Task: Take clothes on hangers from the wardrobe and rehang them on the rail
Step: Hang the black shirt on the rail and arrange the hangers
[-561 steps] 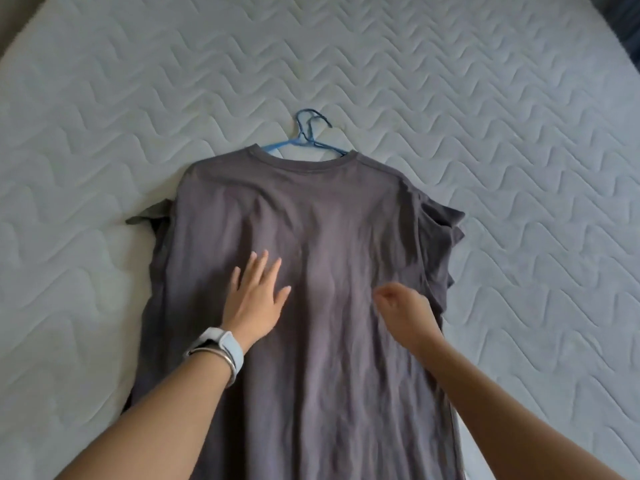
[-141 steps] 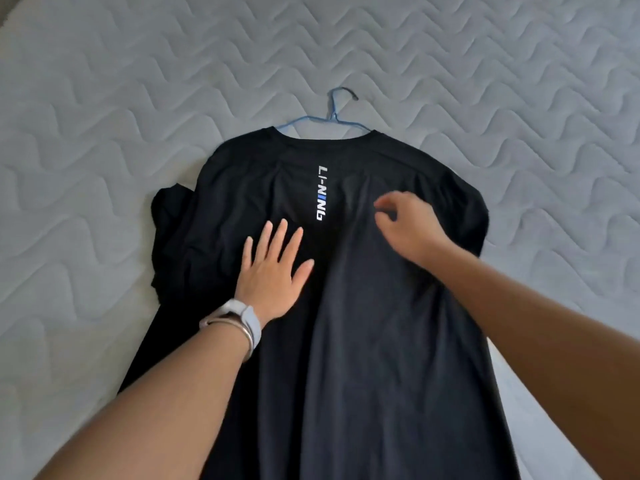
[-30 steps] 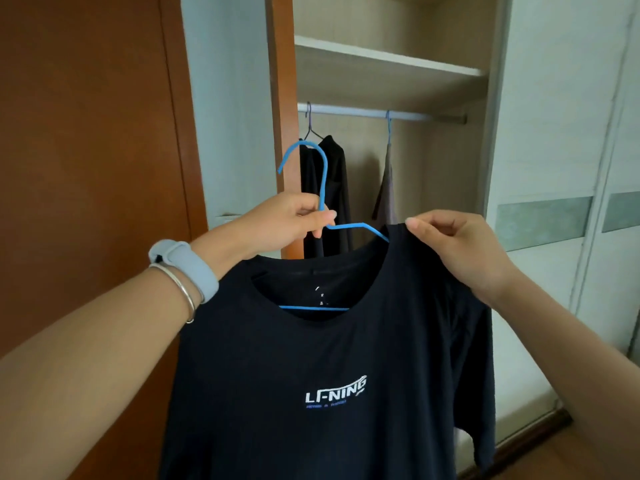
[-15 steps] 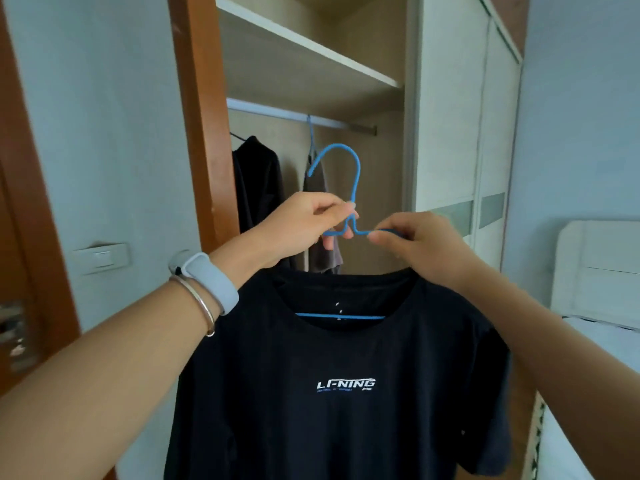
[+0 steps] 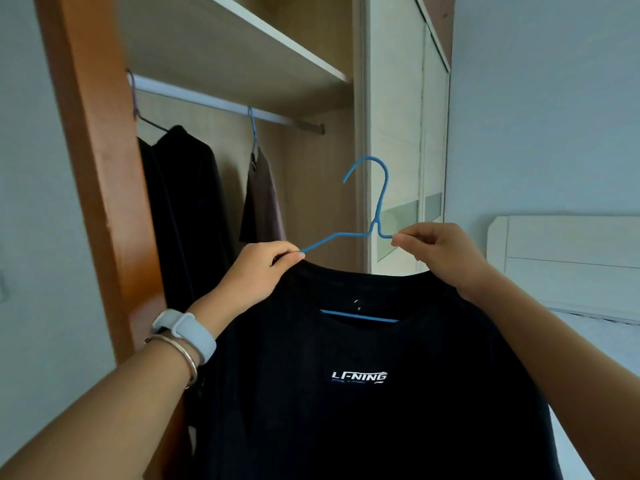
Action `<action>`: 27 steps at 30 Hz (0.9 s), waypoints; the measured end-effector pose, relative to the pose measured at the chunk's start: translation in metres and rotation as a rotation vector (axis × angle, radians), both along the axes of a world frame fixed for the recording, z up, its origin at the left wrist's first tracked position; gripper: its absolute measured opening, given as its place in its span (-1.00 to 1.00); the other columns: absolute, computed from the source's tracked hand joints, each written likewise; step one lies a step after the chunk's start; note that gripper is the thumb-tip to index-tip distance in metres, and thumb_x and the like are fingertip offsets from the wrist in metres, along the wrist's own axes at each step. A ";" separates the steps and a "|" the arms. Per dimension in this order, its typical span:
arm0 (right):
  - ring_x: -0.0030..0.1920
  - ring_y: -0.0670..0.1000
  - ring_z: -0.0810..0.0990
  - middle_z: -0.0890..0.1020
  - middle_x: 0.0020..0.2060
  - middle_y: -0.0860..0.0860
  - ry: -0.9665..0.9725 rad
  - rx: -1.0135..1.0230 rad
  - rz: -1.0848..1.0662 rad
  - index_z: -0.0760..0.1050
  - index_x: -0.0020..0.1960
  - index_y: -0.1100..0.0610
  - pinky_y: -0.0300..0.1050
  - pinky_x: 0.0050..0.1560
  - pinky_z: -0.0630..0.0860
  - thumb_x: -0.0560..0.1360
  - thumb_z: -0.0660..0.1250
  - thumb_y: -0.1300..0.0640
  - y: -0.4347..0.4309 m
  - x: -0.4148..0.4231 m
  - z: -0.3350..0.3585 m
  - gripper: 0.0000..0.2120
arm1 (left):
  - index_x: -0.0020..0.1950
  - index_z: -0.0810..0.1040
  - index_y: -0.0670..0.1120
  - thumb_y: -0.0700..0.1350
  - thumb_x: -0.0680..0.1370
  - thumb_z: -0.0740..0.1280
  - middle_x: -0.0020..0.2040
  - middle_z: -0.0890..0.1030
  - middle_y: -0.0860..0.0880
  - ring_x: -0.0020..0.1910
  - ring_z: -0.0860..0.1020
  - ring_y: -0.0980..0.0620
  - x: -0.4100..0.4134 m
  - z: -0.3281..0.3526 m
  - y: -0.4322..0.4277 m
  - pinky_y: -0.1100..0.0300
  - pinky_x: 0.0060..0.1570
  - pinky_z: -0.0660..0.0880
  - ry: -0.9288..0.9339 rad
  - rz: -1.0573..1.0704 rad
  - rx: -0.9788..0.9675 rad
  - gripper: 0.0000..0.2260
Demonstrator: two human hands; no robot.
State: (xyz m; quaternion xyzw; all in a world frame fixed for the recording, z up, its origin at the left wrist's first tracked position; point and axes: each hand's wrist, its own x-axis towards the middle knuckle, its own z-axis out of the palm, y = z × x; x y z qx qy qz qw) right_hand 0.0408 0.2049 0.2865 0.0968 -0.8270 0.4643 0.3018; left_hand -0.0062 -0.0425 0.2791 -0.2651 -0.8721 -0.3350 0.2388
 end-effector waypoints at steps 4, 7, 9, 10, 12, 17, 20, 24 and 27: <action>-0.35 -0.12 0.45 0.53 -0.39 -0.09 0.010 0.021 -0.040 0.60 -0.14 0.03 -0.29 -0.25 0.38 0.48 0.33 0.05 0.017 -0.046 -0.003 -0.90 | -0.01 0.59 -0.06 -0.01 0.55 0.23 -0.25 0.62 -0.06 -0.24 0.57 -0.04 -0.046 -0.011 0.016 0.03 -0.17 0.51 0.084 0.034 -0.038 -0.80; -0.36 -0.12 0.45 0.53 -0.40 -0.08 -0.008 0.047 -0.004 0.58 -0.20 -0.01 -0.28 -0.23 0.41 0.48 0.33 0.05 0.030 -0.082 0.001 -0.89 | -0.06 0.55 -0.08 0.05 0.54 0.22 -0.31 0.57 -0.02 -0.29 0.55 -0.04 -0.082 -0.012 0.039 -0.03 -0.21 0.51 0.185 0.045 -0.094 -0.77; -0.37 -0.12 0.44 0.51 -0.41 -0.08 -0.028 0.084 0.052 0.57 -0.24 -0.04 -0.31 -0.26 0.42 0.49 0.32 0.06 0.038 -0.108 0.007 -0.86 | -0.04 0.55 -0.10 0.00 0.55 0.23 -0.33 0.54 0.04 -0.33 0.54 0.04 -0.107 -0.005 0.064 0.13 -0.22 0.49 0.201 -0.036 -0.063 -0.79; -0.38 -0.13 0.43 0.50 -0.42 -0.08 -0.025 0.108 0.069 0.57 -0.24 -0.03 -0.32 -0.27 0.43 0.49 0.32 0.07 0.041 -0.122 0.010 -0.86 | -0.04 0.56 -0.12 -0.04 0.55 0.23 -0.35 0.52 0.06 -0.39 0.51 0.09 -0.120 0.001 0.079 0.25 -0.25 0.46 0.194 -0.081 -0.032 -0.82; -0.39 -0.12 0.43 0.50 -0.43 -0.06 -0.007 0.153 0.099 0.61 -0.18 0.05 -0.28 -0.25 0.46 0.49 0.33 0.08 0.049 -0.151 0.017 -0.88 | -0.07 0.58 -0.14 -0.11 0.56 0.24 -0.39 0.49 0.08 -0.41 0.46 0.13 -0.144 0.014 0.107 0.42 -0.34 0.38 0.197 -0.144 0.031 -0.84; -0.46 -0.17 0.46 0.52 -0.46 -0.04 -0.015 0.159 0.161 0.62 -0.18 0.04 -0.31 -0.29 0.49 0.47 0.35 0.07 0.075 -0.217 0.030 -0.89 | -0.15 0.59 -0.11 -0.09 0.54 0.26 -0.44 0.46 0.04 -0.43 0.38 0.17 -0.206 0.026 0.139 0.43 -0.36 0.31 0.202 -0.178 0.123 -0.83; -0.45 -0.15 0.48 0.53 -0.46 -0.04 -0.090 0.145 0.238 0.62 -0.16 0.05 -0.33 -0.32 0.50 0.48 0.34 0.07 0.082 -0.252 0.035 -0.89 | -0.20 0.63 -0.08 0.03 0.49 0.31 -0.43 0.48 -0.03 -0.45 0.33 0.18 -0.236 0.028 0.146 0.36 -0.39 0.25 0.166 -0.151 0.158 -0.79; -0.32 -0.14 0.56 0.61 -0.29 -0.01 -0.223 0.193 0.400 0.59 -0.04 0.06 -0.34 -0.24 0.54 0.53 0.25 0.10 0.096 -0.286 0.039 -0.85 | -0.25 0.63 -0.05 0.01 0.49 0.31 -0.48 0.40 0.10 -0.47 0.35 0.21 -0.273 0.029 0.148 0.45 -0.41 0.27 0.081 -0.118 0.243 -0.80; -0.32 -0.18 0.49 0.54 -0.31 -0.08 -0.244 0.423 0.302 0.59 0.00 0.07 -0.36 -0.21 0.43 0.52 0.24 0.00 0.114 -0.310 0.033 -0.79 | -0.23 0.62 -0.06 0.00 0.51 0.29 -0.48 0.39 0.11 -0.48 0.40 0.27 -0.299 0.026 0.147 0.51 -0.39 0.29 0.007 -0.126 0.264 -0.79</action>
